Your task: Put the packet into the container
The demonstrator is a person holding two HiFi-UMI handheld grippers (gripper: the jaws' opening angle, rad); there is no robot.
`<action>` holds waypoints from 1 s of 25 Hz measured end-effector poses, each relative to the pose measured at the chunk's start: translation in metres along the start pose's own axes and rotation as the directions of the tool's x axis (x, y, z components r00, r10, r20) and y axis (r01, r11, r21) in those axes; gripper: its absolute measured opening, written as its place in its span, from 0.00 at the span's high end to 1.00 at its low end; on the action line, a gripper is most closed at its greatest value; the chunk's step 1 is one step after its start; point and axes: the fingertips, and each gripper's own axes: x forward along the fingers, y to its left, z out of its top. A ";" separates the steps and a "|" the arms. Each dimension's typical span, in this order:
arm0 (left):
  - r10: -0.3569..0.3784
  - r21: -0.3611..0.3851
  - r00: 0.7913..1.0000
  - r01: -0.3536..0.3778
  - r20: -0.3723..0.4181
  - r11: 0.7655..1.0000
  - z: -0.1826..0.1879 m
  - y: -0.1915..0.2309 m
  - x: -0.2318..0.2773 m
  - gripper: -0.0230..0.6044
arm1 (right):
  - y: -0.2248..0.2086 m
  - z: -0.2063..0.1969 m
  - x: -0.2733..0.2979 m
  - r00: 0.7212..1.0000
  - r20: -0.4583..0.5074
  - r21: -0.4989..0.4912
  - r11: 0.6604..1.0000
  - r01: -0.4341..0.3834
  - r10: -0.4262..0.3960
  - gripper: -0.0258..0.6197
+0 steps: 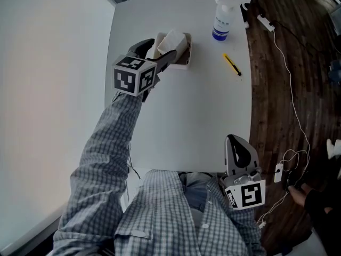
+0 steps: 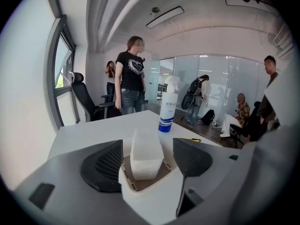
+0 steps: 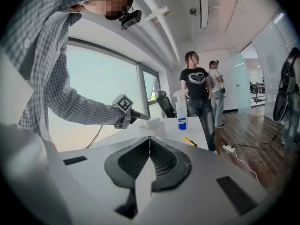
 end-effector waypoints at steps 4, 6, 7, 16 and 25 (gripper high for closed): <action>-0.032 0.014 0.999 0.032 0.030 0.999 0.004 -0.007 -0.014 0.59 | 0.007 0.002 0.002 1.000 0.011 -0.014 1.000 -0.018 0.018 0.94; -0.017 0.036 0.998 0.015 0.053 0.999 0.006 -0.008 -0.022 0.76 | 0.011 0.005 0.002 1.000 0.019 -0.022 0.999 -0.024 0.025 0.94; -0.011 0.046 0.998 0.008 0.065 0.999 0.008 -0.009 -0.027 0.84 | 0.012 0.007 0.001 0.999 0.026 -0.025 0.999 -0.025 0.026 0.94; -0.146 0.067 0.972 0.136 0.182 0.988 0.030 -0.053 -0.074 0.95 | 0.021 0.021 -0.002 0.998 0.063 -0.063 0.998 -0.022 0.026 0.94; -0.162 0.075 0.949 0.147 0.270 0.986 0.038 -0.086 -0.133 0.95 | 0.020 0.044 -0.001 0.994 0.106 -0.109 0.994 -0.013 0.024 0.94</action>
